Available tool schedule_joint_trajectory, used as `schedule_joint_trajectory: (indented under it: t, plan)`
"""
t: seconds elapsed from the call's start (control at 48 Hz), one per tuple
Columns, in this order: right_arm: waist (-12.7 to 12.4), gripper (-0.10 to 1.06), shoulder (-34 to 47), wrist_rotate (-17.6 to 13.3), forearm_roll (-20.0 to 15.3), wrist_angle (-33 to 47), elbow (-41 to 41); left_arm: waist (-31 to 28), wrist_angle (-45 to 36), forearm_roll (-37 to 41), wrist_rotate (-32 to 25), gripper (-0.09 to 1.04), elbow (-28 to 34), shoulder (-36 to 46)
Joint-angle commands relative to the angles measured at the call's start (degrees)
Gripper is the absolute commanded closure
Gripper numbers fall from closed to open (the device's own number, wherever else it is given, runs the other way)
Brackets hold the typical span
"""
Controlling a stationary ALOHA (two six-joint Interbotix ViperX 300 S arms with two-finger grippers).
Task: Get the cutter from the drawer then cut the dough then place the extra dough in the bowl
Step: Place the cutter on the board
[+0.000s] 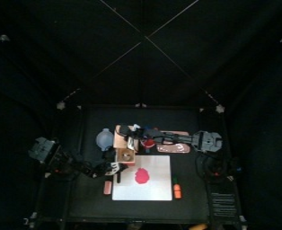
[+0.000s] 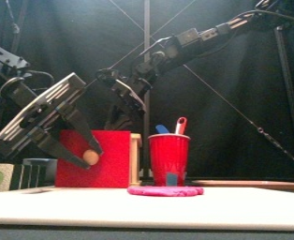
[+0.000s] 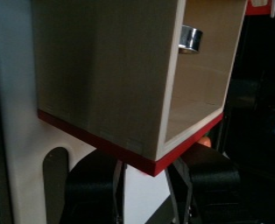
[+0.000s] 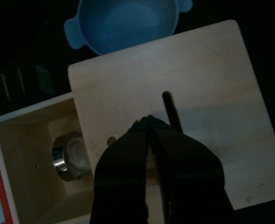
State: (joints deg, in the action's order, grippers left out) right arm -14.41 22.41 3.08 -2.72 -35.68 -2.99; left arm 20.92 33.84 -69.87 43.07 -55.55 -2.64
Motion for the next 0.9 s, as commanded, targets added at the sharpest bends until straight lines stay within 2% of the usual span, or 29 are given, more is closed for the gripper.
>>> schedule_joint_trajectory:
  t: [0.021,0.271,0.625,0.896]
  plan:
    - [0.62,0.92,2.02,-0.09,-0.35,-1.14,0.35,-0.26,0.62,0.09,-0.26,0.33,0.18,0.35]
    - [0.62,0.92,2.11,-0.09,-0.26,-1.23,0.44,-0.35,1.58,0.26,-0.79,0.29,-0.53,0.79]
    - [0.53,0.92,2.29,0.00,-0.26,-1.14,0.44,-0.35,1.49,0.26,-1.76,0.12,-0.26,0.88]
    - [0.53,0.92,2.55,0.00,-0.26,-1.14,0.26,-0.35,1.23,0.26,-1.85,0.11,-0.62,2.11]
